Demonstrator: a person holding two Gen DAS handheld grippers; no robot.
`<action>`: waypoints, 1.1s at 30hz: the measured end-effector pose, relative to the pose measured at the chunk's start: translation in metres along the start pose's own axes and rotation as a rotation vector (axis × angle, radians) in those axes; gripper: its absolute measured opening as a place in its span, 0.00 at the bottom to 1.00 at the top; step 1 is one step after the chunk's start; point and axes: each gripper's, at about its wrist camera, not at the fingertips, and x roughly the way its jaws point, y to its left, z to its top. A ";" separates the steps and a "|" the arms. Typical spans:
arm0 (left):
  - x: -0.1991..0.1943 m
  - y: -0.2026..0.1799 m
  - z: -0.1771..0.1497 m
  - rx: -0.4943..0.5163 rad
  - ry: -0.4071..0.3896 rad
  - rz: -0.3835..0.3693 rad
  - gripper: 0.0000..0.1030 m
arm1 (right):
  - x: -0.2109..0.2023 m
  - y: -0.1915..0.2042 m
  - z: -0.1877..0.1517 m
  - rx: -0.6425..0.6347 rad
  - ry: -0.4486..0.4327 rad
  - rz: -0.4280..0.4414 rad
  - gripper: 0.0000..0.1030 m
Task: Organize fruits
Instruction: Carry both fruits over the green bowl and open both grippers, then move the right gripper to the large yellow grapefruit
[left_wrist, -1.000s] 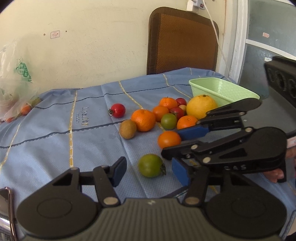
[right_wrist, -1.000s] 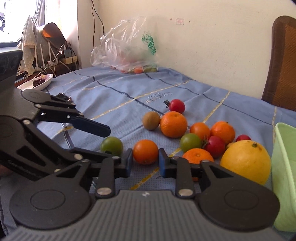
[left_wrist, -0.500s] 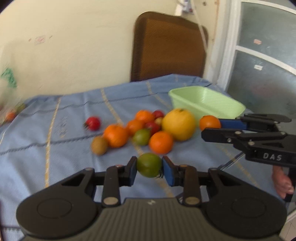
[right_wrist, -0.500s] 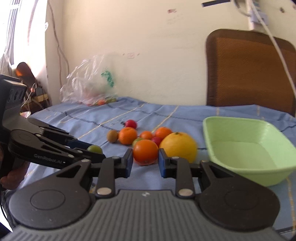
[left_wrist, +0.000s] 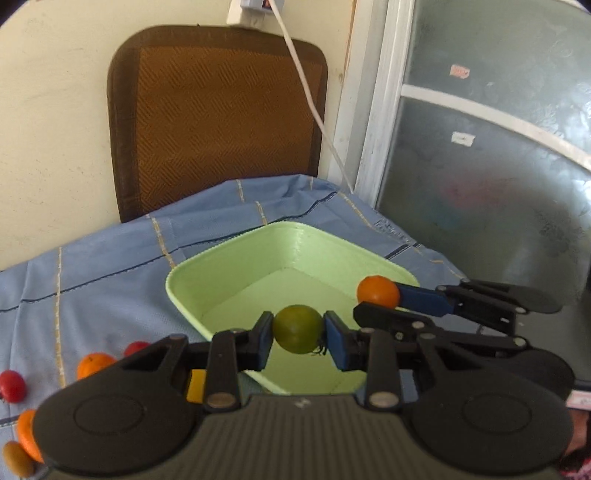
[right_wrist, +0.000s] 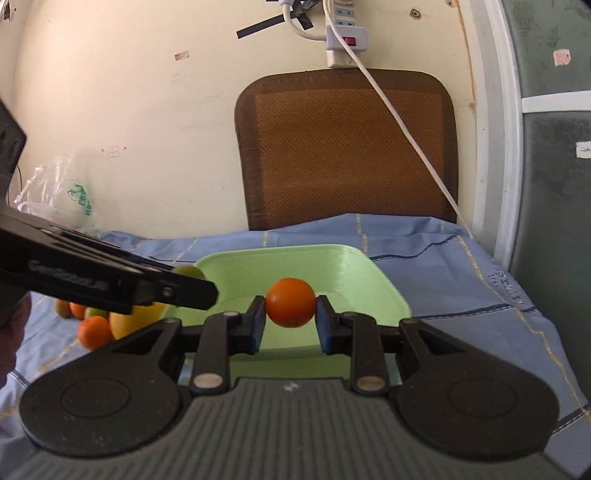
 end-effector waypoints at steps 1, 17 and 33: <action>0.006 -0.001 -0.001 -0.002 0.011 0.009 0.29 | 0.001 0.001 -0.001 -0.009 -0.002 -0.005 0.31; -0.066 0.034 -0.006 -0.104 -0.143 0.060 0.53 | -0.010 -0.010 0.001 0.051 -0.049 -0.012 0.31; -0.128 0.093 -0.099 -0.227 -0.079 0.166 0.60 | -0.027 0.057 0.009 -0.039 -0.049 0.137 0.32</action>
